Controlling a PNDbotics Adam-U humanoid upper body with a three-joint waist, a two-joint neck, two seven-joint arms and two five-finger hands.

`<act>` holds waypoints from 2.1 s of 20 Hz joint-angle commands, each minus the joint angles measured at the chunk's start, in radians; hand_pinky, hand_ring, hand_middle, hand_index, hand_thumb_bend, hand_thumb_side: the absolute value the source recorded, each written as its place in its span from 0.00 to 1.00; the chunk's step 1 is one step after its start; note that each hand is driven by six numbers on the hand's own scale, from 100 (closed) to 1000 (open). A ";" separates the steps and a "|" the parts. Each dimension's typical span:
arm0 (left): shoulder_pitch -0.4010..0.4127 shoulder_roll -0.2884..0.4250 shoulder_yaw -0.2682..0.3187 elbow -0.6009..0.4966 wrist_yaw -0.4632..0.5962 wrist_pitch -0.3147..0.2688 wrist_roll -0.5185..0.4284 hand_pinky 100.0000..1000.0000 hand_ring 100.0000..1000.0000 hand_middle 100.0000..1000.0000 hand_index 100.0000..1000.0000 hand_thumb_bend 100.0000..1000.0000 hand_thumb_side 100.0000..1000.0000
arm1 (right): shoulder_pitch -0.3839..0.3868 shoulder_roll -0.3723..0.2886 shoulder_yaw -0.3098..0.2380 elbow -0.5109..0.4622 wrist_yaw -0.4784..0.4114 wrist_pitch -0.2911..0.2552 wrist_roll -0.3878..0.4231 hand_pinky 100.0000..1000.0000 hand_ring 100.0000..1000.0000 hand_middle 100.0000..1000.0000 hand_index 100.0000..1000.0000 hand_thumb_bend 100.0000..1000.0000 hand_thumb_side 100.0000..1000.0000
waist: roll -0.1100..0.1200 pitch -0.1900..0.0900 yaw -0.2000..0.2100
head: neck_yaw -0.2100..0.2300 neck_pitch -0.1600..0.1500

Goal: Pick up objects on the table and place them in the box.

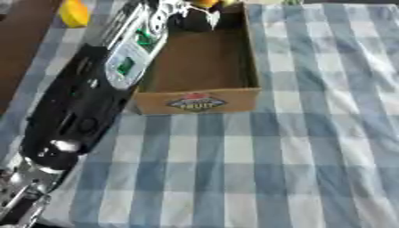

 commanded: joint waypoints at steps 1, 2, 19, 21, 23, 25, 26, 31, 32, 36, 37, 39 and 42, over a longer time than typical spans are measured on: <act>-0.008 -0.051 0.007 0.046 -0.052 0.009 0.025 0.64 0.52 0.45 0.59 0.00 0.00 | -0.005 -0.013 -0.009 -0.016 -0.009 -0.002 0.001 0.78 0.84 0.61 0.80 0.06 0.38 | -0.002 -0.022 0.002 | -0.006 -0.009; -0.004 -0.059 0.006 0.060 -0.065 0.005 0.028 0.64 0.52 0.45 0.59 0.00 0.00 | -0.004 -0.013 -0.010 -0.016 -0.008 -0.002 0.000 0.78 0.84 0.61 0.80 0.06 0.38 | -0.002 -0.021 0.003 | -0.007 -0.010; 0.041 -0.063 -0.003 0.089 -0.172 -0.027 -0.039 0.94 0.90 0.83 0.94 0.56 0.47 | 0.005 -0.009 -0.011 -0.016 -0.005 0.002 -0.002 0.78 0.84 0.61 0.80 0.06 0.38 | 0.003 -0.023 0.006 | -0.013 -0.007; 0.040 -0.057 0.005 0.078 -0.180 -0.024 -0.032 0.93 0.90 0.82 0.93 0.55 0.45 | 0.006 -0.009 -0.011 -0.016 -0.005 0.003 -0.002 0.78 0.84 0.61 0.80 0.06 0.39 | 0.004 -0.024 0.005 | -0.013 -0.007; 0.037 -0.044 0.012 0.060 -0.180 -0.021 -0.025 0.92 0.89 0.81 0.92 0.50 0.42 | 0.006 -0.008 -0.011 -0.016 -0.005 0.004 -0.002 0.78 0.84 0.61 0.80 0.06 0.38 | 0.005 -0.025 0.004 | -0.014 -0.007; 0.028 -0.014 0.022 0.026 -0.170 -0.017 -0.023 0.91 0.88 0.80 0.91 0.44 0.41 | 0.007 -0.009 -0.012 -0.016 -0.004 0.003 -0.002 0.78 0.84 0.61 0.80 0.06 0.38 | 0.008 -0.027 0.003 | -0.017 -0.004; 0.022 0.006 0.031 0.006 -0.159 -0.014 -0.024 0.90 0.88 0.80 0.91 0.42 0.41 | 0.009 -0.011 -0.013 -0.016 -0.004 0.003 -0.003 0.78 0.84 0.61 0.80 0.06 0.38 | 0.010 -0.029 0.004 | -0.020 -0.002; -0.007 0.121 0.095 -0.073 -0.107 0.028 -0.026 0.89 0.87 0.79 0.90 0.37 0.36 | 0.022 -0.023 -0.022 -0.016 0.004 0.003 -0.012 0.78 0.84 0.61 0.80 0.03 0.39 | 0.026 -0.037 0.012 | -0.045 0.007; -0.010 0.145 0.107 -0.075 -0.101 0.036 -0.017 0.89 0.87 0.79 0.90 0.37 0.35 | 0.025 -0.026 -0.026 -0.016 0.007 0.003 -0.016 0.78 0.84 0.61 0.80 0.06 0.38 | 0.029 -0.038 0.014 | -0.051 0.009; 0.005 0.329 0.201 -0.013 -0.039 0.102 0.036 0.89 0.87 0.80 0.90 0.39 0.32 | 0.027 -0.032 -0.031 -0.016 0.015 0.004 -0.026 0.78 0.84 0.61 0.80 0.06 0.38 | 0.039 -0.031 0.007 | -0.048 0.009; 0.017 0.387 0.214 0.014 -0.007 0.119 0.050 0.90 0.88 0.81 0.91 0.42 0.32 | 0.023 -0.032 -0.029 -0.016 0.016 0.004 -0.026 0.78 0.84 0.61 0.80 0.06 0.38 | 0.041 -0.027 0.001 | -0.041 0.006; 0.032 0.459 0.231 0.083 0.033 0.141 0.077 0.90 0.88 0.81 0.91 0.43 0.34 | 0.019 -0.034 -0.028 -0.016 0.017 0.005 -0.026 0.78 0.84 0.61 0.80 0.06 0.39 | 0.043 -0.016 -0.007 | -0.026 -0.003; 0.033 0.508 0.259 0.180 0.066 0.157 0.120 0.89 0.88 0.81 0.91 0.45 0.34 | 0.008 -0.038 -0.026 -0.016 0.019 0.003 -0.024 0.78 0.84 0.60 0.80 0.05 0.39 | 0.046 0.003 -0.024 | -0.003 -0.021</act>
